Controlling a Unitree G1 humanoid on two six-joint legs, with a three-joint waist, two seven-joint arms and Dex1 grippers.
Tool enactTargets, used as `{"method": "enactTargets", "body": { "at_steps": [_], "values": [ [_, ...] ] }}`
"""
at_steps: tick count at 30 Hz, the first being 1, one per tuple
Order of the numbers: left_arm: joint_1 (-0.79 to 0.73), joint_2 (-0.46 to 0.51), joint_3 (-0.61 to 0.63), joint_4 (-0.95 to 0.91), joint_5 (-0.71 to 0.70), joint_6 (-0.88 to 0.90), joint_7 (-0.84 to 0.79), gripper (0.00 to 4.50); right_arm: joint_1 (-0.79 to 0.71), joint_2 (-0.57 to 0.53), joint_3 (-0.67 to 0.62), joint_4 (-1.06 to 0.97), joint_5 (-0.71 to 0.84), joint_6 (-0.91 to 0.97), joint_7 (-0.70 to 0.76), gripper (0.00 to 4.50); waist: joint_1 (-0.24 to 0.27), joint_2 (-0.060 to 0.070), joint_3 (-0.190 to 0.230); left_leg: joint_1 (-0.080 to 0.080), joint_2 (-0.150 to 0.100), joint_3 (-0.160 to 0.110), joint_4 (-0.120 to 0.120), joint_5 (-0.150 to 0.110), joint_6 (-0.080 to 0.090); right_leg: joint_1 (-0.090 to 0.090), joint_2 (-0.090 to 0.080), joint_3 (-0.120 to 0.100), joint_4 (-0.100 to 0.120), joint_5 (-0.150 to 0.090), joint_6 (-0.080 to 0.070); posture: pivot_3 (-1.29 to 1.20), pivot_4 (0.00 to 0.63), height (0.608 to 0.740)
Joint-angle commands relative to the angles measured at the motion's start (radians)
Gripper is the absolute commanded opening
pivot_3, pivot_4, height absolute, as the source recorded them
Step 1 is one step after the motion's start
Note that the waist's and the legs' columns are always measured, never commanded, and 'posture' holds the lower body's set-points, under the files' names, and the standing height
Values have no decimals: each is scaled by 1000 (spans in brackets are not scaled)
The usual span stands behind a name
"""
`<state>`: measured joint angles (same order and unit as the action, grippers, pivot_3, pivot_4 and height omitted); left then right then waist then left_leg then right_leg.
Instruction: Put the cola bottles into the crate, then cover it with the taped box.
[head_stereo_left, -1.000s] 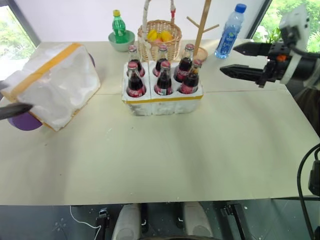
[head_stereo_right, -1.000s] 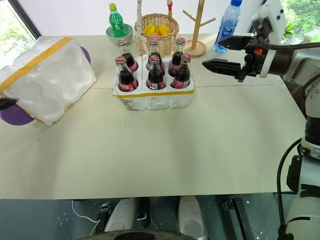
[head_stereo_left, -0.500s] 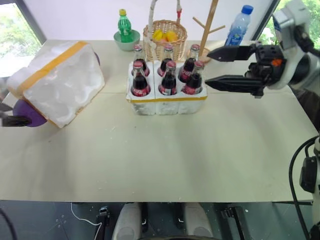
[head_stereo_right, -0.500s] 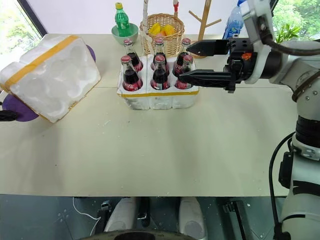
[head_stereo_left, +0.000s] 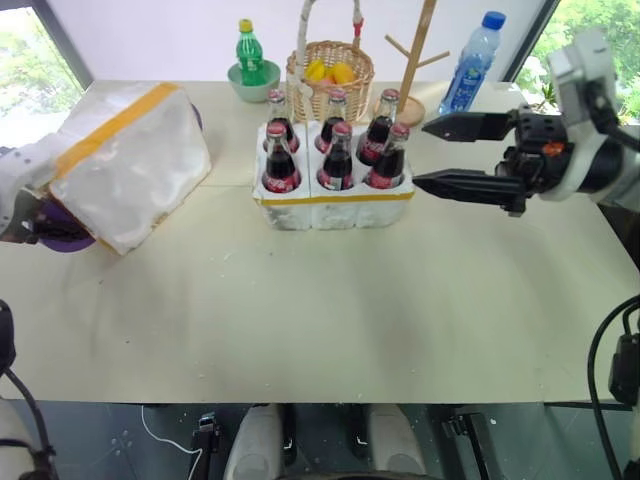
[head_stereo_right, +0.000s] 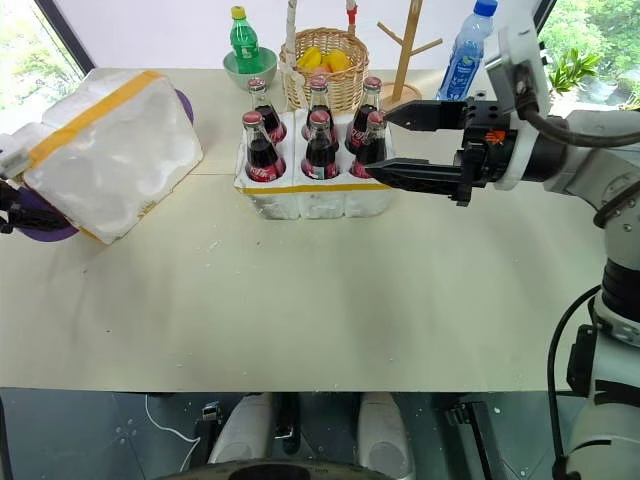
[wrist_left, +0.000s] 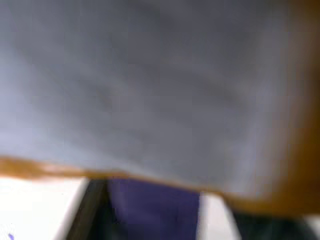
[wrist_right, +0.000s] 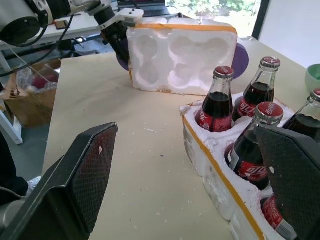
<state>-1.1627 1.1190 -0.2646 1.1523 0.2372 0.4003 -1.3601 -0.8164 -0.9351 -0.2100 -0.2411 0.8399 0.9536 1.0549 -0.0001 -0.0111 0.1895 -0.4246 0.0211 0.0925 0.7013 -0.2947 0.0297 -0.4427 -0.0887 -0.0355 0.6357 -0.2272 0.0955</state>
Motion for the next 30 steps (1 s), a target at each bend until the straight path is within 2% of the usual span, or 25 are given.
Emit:
{"method": "enactTargets", "body": {
  "at_steps": [1, 7, 13, 15, 19, 22, 27, 30],
  "values": [
    [-10, -10, -15, 27, 35, -25, -15, 323, -7, -26, -32, -12, 21, 6, -12, 4500, 2, 0, 0, 0, 0, 0, 0, 0, 0, 0, 0, 0, 0, 0, 0, 0, 150, 740],
    [-23, 8, 27, 14, 34, -86, 82, 298, -2, -41, -34, -1, 4, -21, -16, 4500, 7, 0, 0, 0, 0, -1, 0, 0, 0, 0, 0, 0, 0, 0, 0, 0, 150, 740],
    [-47, -9, 130, -94, -7, -275, 411, 298, 15, -66, -56, 27, 8, -11, -28, 4500, 9, -2, 1, -1, 1, -4, 0, 0, 0, -1, 0, 0, 0, 0, 0, 0, 150, 740],
    [-34, -24, 148, -177, 5, -407, 534, 298, 24, -76, -60, 31, 9, -9, -29, 4500, 13, -3, 1, -2, 1, -4, 0, 0, 0, -1, -1, 0, 0, 0, 0, 0, 150, 740],
    [-19, -86, 153, -371, 28, -575, 678, 298, 58, -93, -79, 35, 28, 14, -36, 4500, 15, -4, 1, -2, -3, -5, 0, 0, 0, 0, -4, -1, -1, 1, 1, 0, 150, 740],
    [-20, -161, 146, -513, 33, -559, 717, 298, 95, -100, -103, 24, 36, 19, -37, 4500, 13, -4, 1, -2, -6, -3, 0, 0, 0, 1, -7, -1, -2, 2, 4, 0, 150, 740],
    [-21, -266, 87, -691, 120, -548, 758, 298, 127, -95, -151, 15, 55, 43, -81, 4500, 11, -4, 1, -2, -6, -1, 1, 1, -2, 1, -6, 0, -3, 3, 6, 0, 150, 740],
    [-34, -288, 28, -730, 240, -578, 812, 298, 156, -88, -181, 4, 66, 52, -113, 4500, 8, -4, 1, -2, -6, -1, 1, 2, -3, 1, -4, 0, -3, 3, 6, 0, 150, 740]
  ]
}}
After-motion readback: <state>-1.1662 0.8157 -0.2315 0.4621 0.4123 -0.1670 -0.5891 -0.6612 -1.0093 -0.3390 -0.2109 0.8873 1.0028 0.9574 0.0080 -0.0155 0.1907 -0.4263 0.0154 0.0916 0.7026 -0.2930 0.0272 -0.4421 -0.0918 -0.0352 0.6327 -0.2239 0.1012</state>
